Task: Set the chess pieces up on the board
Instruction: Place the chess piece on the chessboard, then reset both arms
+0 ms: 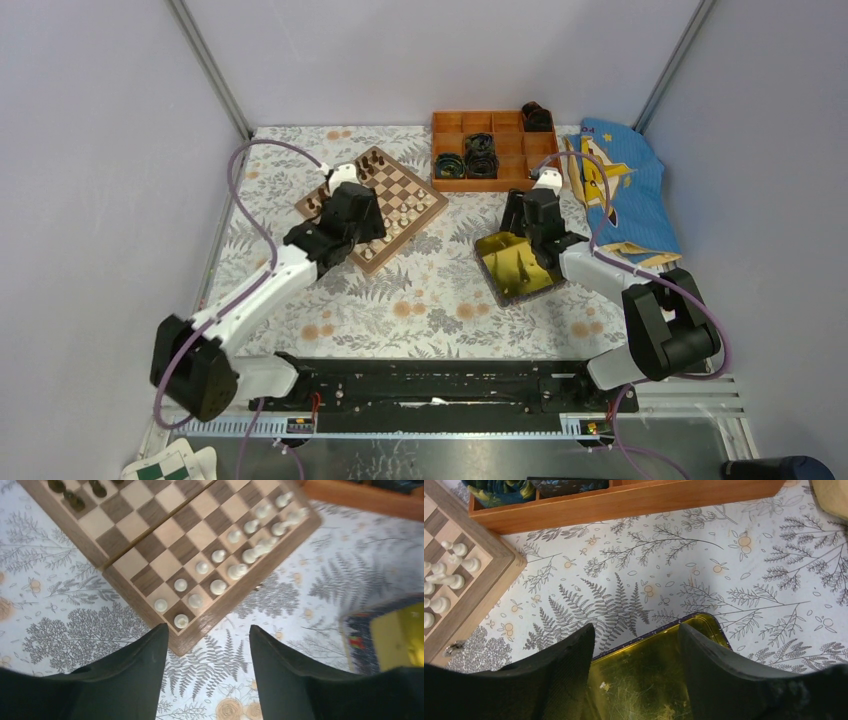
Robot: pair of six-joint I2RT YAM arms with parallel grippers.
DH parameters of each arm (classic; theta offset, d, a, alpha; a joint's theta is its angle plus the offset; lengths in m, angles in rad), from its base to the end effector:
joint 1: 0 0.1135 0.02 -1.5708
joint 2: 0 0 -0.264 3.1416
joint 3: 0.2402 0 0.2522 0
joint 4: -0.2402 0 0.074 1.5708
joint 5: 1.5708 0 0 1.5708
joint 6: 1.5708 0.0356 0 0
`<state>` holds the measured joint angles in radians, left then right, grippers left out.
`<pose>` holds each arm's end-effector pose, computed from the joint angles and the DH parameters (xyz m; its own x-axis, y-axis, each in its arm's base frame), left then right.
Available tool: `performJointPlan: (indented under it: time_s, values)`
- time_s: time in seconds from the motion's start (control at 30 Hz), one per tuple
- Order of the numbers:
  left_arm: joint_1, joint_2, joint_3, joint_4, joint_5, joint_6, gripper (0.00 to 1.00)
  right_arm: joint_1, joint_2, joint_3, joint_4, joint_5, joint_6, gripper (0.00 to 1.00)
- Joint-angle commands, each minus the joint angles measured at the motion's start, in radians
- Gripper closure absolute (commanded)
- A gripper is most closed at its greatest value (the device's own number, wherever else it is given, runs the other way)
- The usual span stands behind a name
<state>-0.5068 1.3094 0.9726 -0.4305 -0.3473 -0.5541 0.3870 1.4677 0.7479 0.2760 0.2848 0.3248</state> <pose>0.2508 -0.1254 0.2696 -0.6436 -0.2086 -0.7364 -0.1134 0.9775 -0.1778 0.2948 0.1093 0.2133 -0.4174 0.1606 -0.8944 0.0063 0.9847 0.1739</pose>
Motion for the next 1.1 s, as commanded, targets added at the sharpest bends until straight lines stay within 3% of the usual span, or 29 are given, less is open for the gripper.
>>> performJointPlan:
  time_s: [0.0,0.07,0.13,0.2,0.23,0.47,0.63,1.07]
  values:
    - [-0.061,-0.13,0.036,0.032,-0.128,-0.002,0.26,0.04,-0.023,0.014,0.062,0.001,-0.048,0.28]
    - [-0.069,-0.194,0.007,0.092,-0.173,0.013,0.17,0.051,-0.028,0.022,0.054,0.035,-0.057,0.25]
    - [-0.07,-0.27,-0.041,0.177,-0.211,0.041,0.02,0.055,-0.032,0.033,0.041,0.073,-0.053,0.15]
    - [-0.07,-0.332,-0.095,0.28,-0.237,0.083,0.01,0.056,-0.033,0.041,0.032,0.105,-0.052,0.01]
    - [-0.07,-0.357,-0.12,0.329,-0.256,0.103,0.01,0.054,-0.034,0.044,0.029,0.119,-0.05,0.0]
    - [-0.067,-0.426,-0.322,0.721,-0.374,0.308,0.01,0.067,-0.047,0.044,0.041,0.176,-0.066,0.0]
    - [-0.045,-0.399,-0.439,0.937,-0.318,0.399,0.01,0.079,-0.053,0.031,0.078,0.202,-0.092,0.0]
    - [0.024,-0.338,-0.48,0.981,-0.255,0.386,0.01,0.083,-0.077,0.004,0.127,0.231,-0.124,0.0]
